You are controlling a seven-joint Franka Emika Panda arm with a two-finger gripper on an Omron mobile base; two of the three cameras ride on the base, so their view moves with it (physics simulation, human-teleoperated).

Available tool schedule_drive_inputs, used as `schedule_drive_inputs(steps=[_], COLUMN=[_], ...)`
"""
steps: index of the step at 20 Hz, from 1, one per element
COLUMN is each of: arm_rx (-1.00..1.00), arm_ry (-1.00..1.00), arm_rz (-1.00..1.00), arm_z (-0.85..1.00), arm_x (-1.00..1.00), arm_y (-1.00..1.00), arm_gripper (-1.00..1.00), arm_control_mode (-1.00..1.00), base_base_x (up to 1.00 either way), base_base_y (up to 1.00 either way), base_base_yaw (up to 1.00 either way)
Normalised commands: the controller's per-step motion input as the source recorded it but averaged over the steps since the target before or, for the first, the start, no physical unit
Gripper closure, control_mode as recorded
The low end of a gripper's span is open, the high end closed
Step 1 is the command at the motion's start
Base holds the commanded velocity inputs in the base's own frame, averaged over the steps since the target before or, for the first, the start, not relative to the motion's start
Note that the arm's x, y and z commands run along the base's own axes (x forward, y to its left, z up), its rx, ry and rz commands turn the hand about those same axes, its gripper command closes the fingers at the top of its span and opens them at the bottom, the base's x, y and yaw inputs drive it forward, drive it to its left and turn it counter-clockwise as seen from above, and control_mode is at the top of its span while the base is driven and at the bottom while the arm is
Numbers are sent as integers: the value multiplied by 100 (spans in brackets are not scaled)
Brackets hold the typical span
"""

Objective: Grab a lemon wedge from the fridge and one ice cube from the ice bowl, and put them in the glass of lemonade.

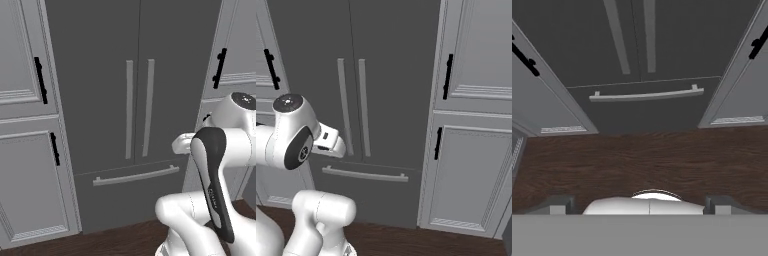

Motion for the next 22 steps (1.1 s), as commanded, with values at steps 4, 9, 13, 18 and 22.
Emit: schedule_drive_inputs(steps=[4, 9, 13, 18, 22], arm_rx=[0, 0, 0, 0, 0], arm_ry=[0, 0, 0, 0, -2], arm_rz=[0, 0, 0, 6, 10], arm_z=[0, 0, 0, 0, 10], arm_x=[0, 0, 0, 36, 34], arm_y=[0, 0, 0, -9, -1], arm_gripper=[-100, -100, -100, -100, -100], arm_control_mode=[100, 100, 100, -100, -100], base_base_x=[-33, 5, 27, 0, 0], base_base_y=[0, 0, -2, 0, 0], base_base_yaw=[2, 1, 3, 0, 0])
